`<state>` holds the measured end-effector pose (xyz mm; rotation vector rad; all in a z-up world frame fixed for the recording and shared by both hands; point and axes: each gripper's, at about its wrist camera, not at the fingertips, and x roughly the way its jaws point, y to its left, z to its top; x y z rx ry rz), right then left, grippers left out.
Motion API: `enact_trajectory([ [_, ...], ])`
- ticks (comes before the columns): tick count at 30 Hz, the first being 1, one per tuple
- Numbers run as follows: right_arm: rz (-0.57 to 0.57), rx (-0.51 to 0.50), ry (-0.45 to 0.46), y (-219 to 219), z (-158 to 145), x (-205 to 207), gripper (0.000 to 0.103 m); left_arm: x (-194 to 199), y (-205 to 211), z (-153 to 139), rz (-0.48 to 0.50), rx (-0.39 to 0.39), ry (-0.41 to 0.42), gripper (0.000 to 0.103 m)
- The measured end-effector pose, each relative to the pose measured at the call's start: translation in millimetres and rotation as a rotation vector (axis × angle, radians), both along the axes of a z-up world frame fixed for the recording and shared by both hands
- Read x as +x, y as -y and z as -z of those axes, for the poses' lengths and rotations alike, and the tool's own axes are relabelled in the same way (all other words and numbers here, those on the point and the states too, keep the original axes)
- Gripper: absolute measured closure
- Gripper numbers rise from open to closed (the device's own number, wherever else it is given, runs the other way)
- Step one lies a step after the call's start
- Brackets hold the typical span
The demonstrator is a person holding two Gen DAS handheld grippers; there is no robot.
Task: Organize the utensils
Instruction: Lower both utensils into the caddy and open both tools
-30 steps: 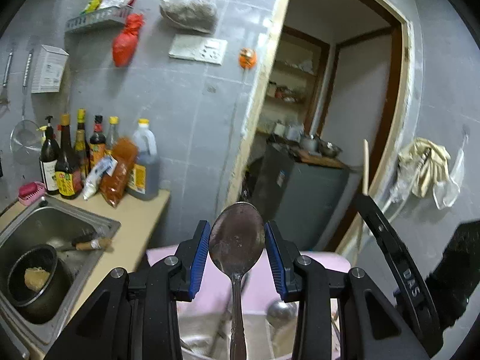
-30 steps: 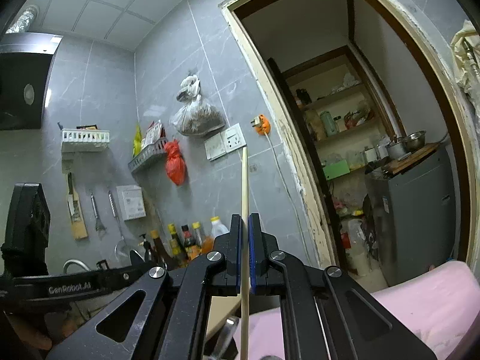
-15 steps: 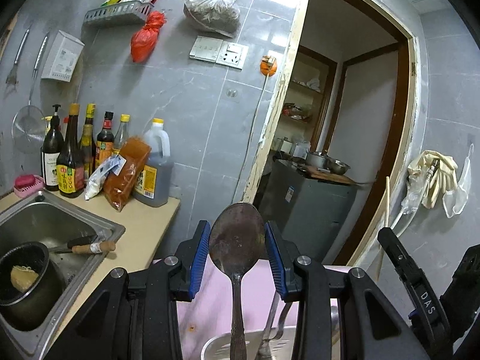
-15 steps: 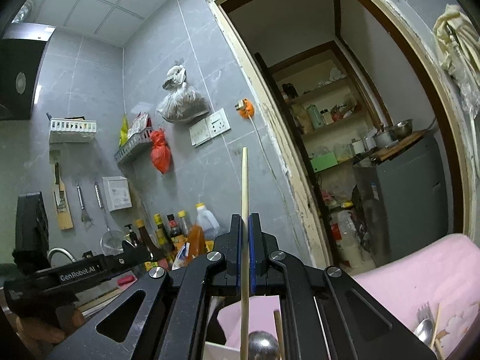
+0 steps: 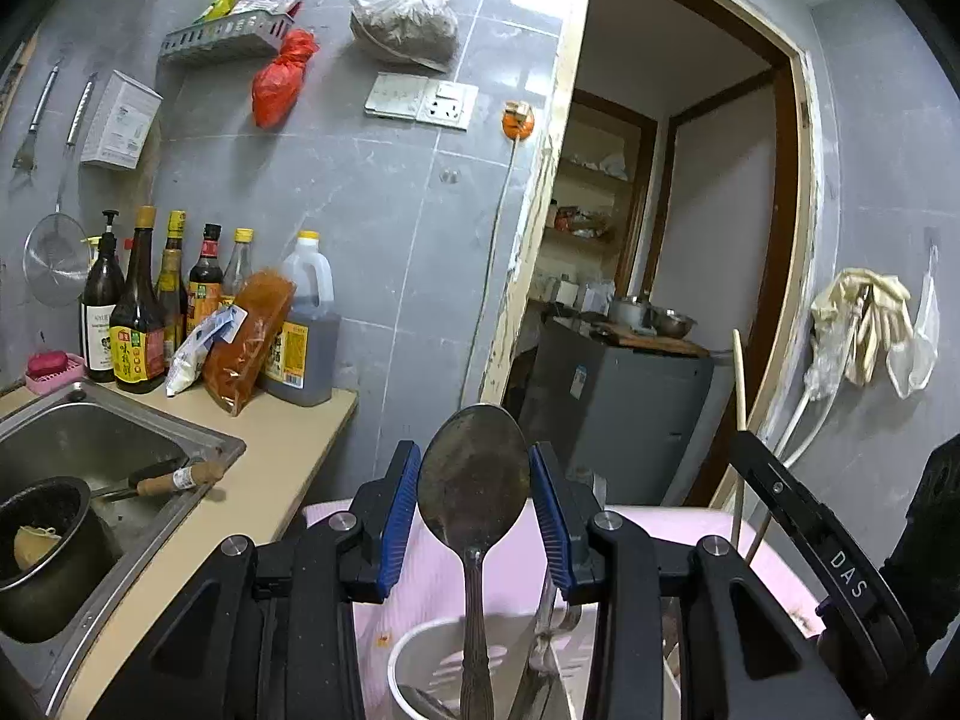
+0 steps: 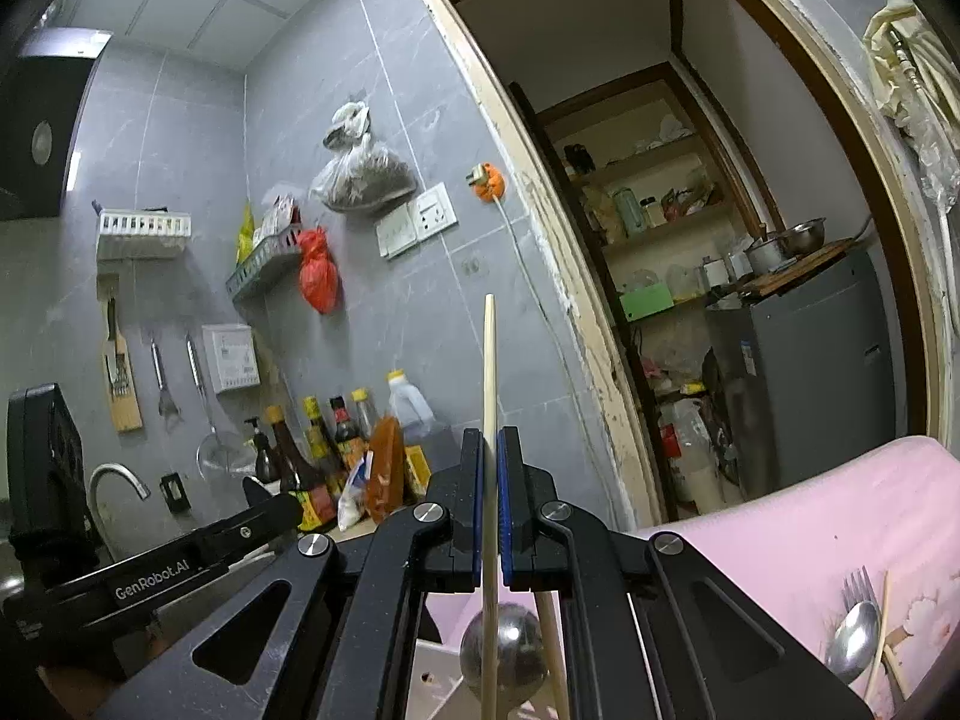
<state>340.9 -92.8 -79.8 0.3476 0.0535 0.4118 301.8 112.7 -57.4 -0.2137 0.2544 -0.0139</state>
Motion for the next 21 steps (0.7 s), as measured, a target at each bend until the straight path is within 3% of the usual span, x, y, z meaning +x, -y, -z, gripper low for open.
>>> enact_trajectory([
  [18,-0.014,-0.02,-0.01,2,7,-19,0.098,-5,7,13,0.049,-0.004,-0.099,0.067],
  [21,-0.014,-0.032,-0.022,6,5,-23,0.092,-5,8,14,0.079,-0.023,-0.116,0.067],
])
